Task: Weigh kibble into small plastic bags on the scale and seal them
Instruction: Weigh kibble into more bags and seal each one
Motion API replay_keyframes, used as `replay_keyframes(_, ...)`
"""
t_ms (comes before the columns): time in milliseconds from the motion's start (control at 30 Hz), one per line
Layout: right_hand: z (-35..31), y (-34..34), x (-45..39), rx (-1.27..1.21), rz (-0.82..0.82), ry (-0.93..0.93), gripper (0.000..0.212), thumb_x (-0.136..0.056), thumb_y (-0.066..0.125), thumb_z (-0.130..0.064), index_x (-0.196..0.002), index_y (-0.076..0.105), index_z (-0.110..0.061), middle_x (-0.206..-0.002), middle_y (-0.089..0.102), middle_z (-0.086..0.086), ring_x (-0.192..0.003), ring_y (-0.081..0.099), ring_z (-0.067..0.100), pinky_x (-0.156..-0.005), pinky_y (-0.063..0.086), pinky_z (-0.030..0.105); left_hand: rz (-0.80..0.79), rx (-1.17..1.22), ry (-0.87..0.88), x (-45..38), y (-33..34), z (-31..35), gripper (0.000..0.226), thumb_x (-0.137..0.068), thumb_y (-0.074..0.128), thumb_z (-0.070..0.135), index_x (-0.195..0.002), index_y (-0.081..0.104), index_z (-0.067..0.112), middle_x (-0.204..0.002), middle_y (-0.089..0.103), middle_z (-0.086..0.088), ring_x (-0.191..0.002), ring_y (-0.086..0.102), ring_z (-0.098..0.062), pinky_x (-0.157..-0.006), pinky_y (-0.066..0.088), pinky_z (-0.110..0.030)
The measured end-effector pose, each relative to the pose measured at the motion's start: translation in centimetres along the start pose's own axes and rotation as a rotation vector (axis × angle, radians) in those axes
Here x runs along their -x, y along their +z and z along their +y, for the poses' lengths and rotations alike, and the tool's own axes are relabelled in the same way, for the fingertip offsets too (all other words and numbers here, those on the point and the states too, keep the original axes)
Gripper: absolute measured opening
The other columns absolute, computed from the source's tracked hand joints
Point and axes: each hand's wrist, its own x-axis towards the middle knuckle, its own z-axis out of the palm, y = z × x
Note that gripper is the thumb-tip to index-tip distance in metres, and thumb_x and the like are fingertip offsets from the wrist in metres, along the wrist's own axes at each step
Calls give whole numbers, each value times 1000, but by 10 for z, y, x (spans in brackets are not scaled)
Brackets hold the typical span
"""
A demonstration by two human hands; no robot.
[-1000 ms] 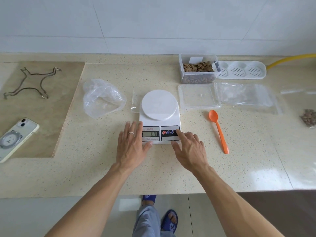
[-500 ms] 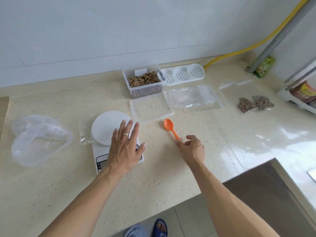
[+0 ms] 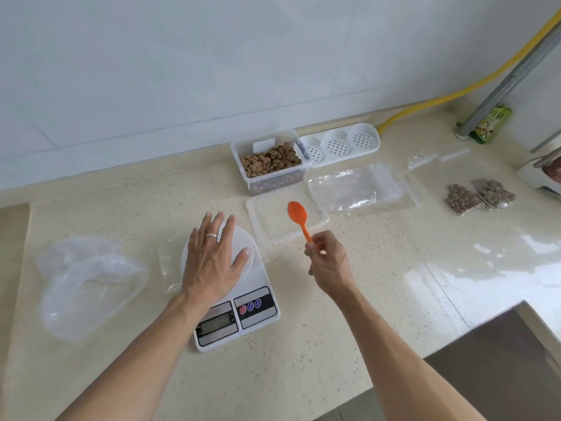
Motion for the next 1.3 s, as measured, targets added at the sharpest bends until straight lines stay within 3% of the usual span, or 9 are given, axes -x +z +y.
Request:
replay_keyframes(167,-34,30,-26,83,-75,79,33,-90,66,-38,-114,58,-18,-90,61,-10,-88,61,12,-79,51,30,29,6,-2,-15,-6,-21,67,-94,52,43,-149,31,10,-155,30,-14,-147,16,-31,-118,19,-50)
replay_keyframes(400,-51,50,-33,42,-292,201,15,-82,73,-14,-97,71,-11,-75,65,8,-44,42,2,-44,36,15,10,57,14,-38,-11,-34,46,-97,50,35,-137,51,11,-150,39,-14,-147,16,-32,-118,16,-52)
replay_keyframes(467,-63,48,-31,-1,-326,171,14,-79,73,-12,-92,72,-13,-87,70,24,-40,37,4,-39,33,15,3,96,27,-50,-15,-31,38,-97,51,32,-129,58,12,-146,44,-13,-145,20,-32,-117,18,-51)
replay_keyframes(567,-83,41,-34,-50,-348,101,13,-78,71,-10,-91,71,-12,-94,69,27,-41,36,5,-40,31,14,-26,329,14,-69,-31,-24,31,-95,47,31,-107,68,12,-116,63,-9,-119,52,-29,-101,40,-42)
replay_keyframes(667,-99,32,-38,-11,-336,32,13,-82,70,-11,-95,71,-11,-80,74,14,-49,40,9,-42,34,15,-102,569,-45,-81,-53,-15,24,-96,50,24,-85,66,10,-86,68,-3,-86,62,-20,-78,49,-36)
replay_keyframes(800,-117,22,-40,54,-371,-41,10,-86,71,-17,-91,74,-9,-73,76,4,-57,49,11,-49,36,15,-229,700,-42,-89,-76,-6,26,-99,51,22,-81,67,12,-68,61,4,-58,51,-1,-60,40,-18)
replay_keyframes(933,-136,12,-40,72,-482,-89,14,-91,66,-7,-91,74,4,-77,73,14,-44,53,-4,-46,36,7,-331,810,-20,-92,-91,-2,26,-99,51,22,-84,69,12,-63,58,3,-62,53,-9,-69,44,-28)
replay_keyframes(1133,-140,-11,-60,27,-473,-28,10,-88,64,-8,-88,72,-1,-76,74,17,-43,27,10,-41,20,25,-414,658,-57,-94,-110,-15,24,-101,44,14,-91,66,14,-68,59,3,-58,55,-9,-67,46,-27)
replay_keyframes(1300,-144,-25,-78,37,-526,-51,12,-90,59,-5,-84,69,-3,-72,72,17,-46,26,14,-44,19,27,-371,655,-36,-104,-116,-14,25,-100,49,23,-85,65,12,-63,51,4,-55,40,-11,-57,36,-27)
